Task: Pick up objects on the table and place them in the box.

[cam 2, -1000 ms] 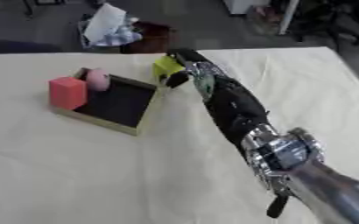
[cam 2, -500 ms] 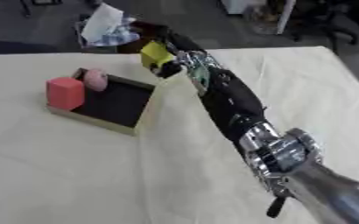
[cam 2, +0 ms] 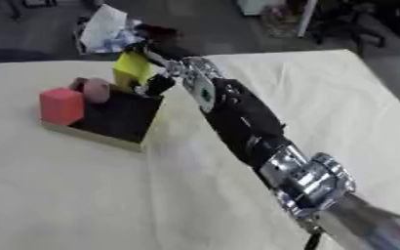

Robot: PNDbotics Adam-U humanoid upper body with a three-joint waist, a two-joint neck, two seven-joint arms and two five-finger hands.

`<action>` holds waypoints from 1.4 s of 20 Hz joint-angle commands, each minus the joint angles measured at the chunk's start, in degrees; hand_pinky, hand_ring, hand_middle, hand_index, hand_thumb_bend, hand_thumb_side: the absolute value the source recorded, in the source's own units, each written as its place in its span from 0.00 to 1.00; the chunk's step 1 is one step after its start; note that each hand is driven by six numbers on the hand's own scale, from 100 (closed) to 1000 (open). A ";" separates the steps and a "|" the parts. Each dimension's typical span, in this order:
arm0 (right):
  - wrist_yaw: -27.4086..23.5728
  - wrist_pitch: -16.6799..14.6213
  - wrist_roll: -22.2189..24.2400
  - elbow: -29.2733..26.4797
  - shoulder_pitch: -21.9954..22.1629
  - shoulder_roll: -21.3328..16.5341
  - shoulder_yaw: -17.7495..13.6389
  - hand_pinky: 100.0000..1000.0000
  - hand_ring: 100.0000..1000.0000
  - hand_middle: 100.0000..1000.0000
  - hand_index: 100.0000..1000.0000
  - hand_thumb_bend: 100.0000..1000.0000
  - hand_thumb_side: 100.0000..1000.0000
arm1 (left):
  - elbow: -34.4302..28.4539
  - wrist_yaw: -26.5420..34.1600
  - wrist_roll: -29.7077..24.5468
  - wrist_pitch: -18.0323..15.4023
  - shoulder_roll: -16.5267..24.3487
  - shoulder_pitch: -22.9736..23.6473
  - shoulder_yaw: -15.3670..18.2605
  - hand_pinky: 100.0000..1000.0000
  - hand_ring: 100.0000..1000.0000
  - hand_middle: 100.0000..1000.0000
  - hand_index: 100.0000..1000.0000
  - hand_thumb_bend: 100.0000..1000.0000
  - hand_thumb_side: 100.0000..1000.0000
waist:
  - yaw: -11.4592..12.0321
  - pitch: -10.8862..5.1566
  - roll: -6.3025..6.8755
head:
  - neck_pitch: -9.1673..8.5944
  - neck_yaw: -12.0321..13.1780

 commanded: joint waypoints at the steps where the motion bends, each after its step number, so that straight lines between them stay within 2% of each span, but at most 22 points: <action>1: -2.67 -2.08 2.93 -4.35 0.43 -1.92 1.60 0.80 0.76 0.59 0.78 0.06 0.23 | -0.55 -0.15 0.37 -0.01 0.56 -0.17 0.69 0.70 0.67 0.65 0.82 0.60 0.55 | -0.24 -0.96 0.11 | -0.15 0.46; 3: -2.63 -2.36 5.00 -4.40 1.14 -1.57 2.33 0.80 0.77 0.62 0.83 0.08 0.24 | -0.54 -0.18 0.38 -0.01 0.58 -0.14 0.70 0.70 0.67 0.65 0.82 0.60 0.55 | -0.41 -1.03 0.10 | -0.15 0.55; 4: -2.10 -2.45 6.02 -4.09 1.35 -1.26 2.60 0.81 0.78 0.69 0.88 0.10 0.26 | -0.53 -0.19 0.38 0.00 0.57 -0.14 0.70 0.70 0.67 0.65 0.82 0.60 0.55 | -0.45 -1.06 0.12 | -0.14 0.52; 5: -1.35 -2.48 7.02 -3.66 1.48 -0.92 2.66 0.81 0.79 0.71 0.89 0.11 0.26 | -0.52 -0.19 0.39 0.00 0.55 -0.14 0.70 0.70 0.67 0.65 0.82 0.60 0.55 | -0.46 -1.09 0.14 | -0.13 0.48; 6: -0.60 -2.47 7.94 -3.26 1.56 -0.61 2.46 0.83 0.82 0.78 0.93 0.14 0.26 | -0.52 -0.19 0.39 -0.01 0.54 -0.14 0.70 0.70 0.67 0.65 0.82 0.60 0.55 | -0.47 -1.10 0.18 | -0.14 0.46; 8: 1.14 -2.08 9.00 -2.17 1.70 -0.07 1.65 0.85 0.86 0.87 0.98 0.19 0.31 | -0.53 -0.18 0.41 -0.01 0.50 -0.11 0.71 0.70 0.67 0.65 0.82 0.60 0.55 | -0.44 -1.14 0.29 | -0.18 0.45; 11: 3.86 -1.79 7.76 -1.60 1.75 0.19 0.63 0.87 0.90 0.94 1.00 0.28 0.36 | -0.48 -0.18 0.49 0.04 0.51 0.01 0.78 0.70 0.67 0.65 0.82 0.60 0.55 | -0.57 -1.18 0.36 | -0.11 0.56; 14: 5.77 -1.63 5.33 -2.00 1.75 0.07 -0.12 0.88 0.91 0.97 1.00 0.29 0.39 | -0.46 -0.21 0.50 0.05 0.52 0.02 0.79 0.70 0.67 0.65 0.82 0.60 0.55 | -0.84 -1.25 0.38 | 0.00 0.61; 17: 5.36 -1.78 3.13 -3.20 2.06 -0.50 -0.71 0.87 0.90 0.95 1.00 0.28 0.36 | -0.42 -0.23 0.57 0.06 0.54 0.13 0.88 0.70 0.67 0.65 0.82 0.60 0.55 | -1.19 -1.36 0.49 | 0.11 0.86; 21: 2.16 -1.98 0.20 -8.02 3.30 -2.65 -2.35 0.85 0.86 0.91 0.99 0.23 0.32 | -0.28 -0.28 1.03 0.17 0.66 0.45 1.33 0.70 0.67 0.65 0.82 0.60 0.55 | -2.15 -1.55 0.66 | 0.43 1.56; 24: -0.73 -2.36 -2.52 -12.64 5.30 -5.43 -5.07 0.83 0.83 0.87 0.98 0.19 0.30 | 0.03 -0.49 1.65 0.36 0.72 0.75 1.91 0.70 0.67 0.65 0.82 0.60 0.55 | -3.18 -1.66 0.63 | 0.67 2.36; 28: -4.64 -0.50 -6.41 -18.99 10.25 -9.20 -9.60 0.81 0.79 0.82 0.95 0.12 0.27 | 0.44 -0.76 2.72 0.58 0.88 1.12 2.78 0.70 0.68 0.66 0.82 0.60 0.55 | -4.69 -1.64 0.61 | 1.01 3.81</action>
